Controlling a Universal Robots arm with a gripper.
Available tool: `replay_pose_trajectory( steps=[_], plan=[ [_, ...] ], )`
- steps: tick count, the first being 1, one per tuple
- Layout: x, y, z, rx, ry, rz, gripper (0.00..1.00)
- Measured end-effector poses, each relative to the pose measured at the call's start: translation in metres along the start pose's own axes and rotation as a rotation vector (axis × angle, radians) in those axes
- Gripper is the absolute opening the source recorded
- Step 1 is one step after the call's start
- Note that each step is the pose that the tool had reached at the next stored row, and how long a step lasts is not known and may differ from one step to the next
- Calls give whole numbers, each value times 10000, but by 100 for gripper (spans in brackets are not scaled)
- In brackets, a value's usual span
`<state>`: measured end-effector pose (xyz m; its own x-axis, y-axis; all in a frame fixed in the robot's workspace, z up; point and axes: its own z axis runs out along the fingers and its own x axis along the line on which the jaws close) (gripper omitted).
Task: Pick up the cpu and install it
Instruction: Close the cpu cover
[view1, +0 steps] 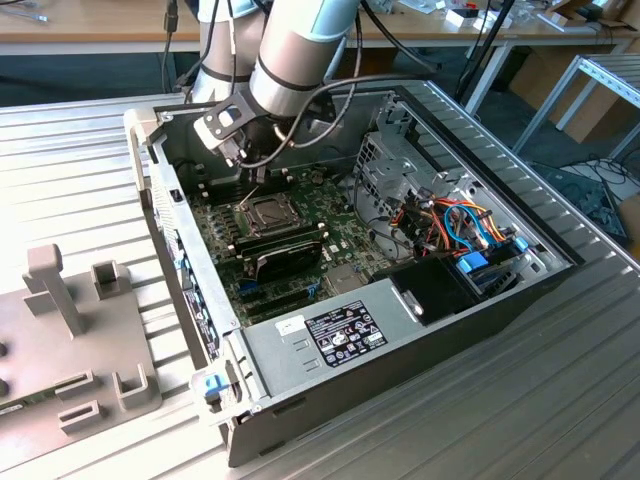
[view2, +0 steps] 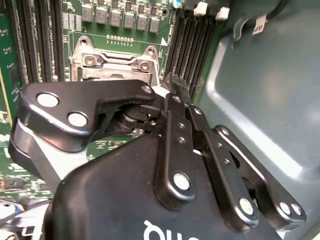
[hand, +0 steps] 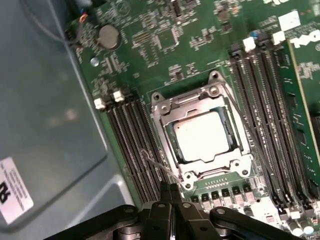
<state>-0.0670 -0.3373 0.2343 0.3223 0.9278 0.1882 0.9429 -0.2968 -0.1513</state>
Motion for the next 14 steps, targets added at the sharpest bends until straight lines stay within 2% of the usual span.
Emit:
replay_pose_trajectory(
  steps=[2,5,13,14],
  plan=[
    [0,0,-1,73,1,-299,11],
    [0,0,-1,190,-45,-846,11],
    [0,0,-1,537,-262,-2532,11],
    [0,0,0,597,-299,-2827,11]
  ],
)
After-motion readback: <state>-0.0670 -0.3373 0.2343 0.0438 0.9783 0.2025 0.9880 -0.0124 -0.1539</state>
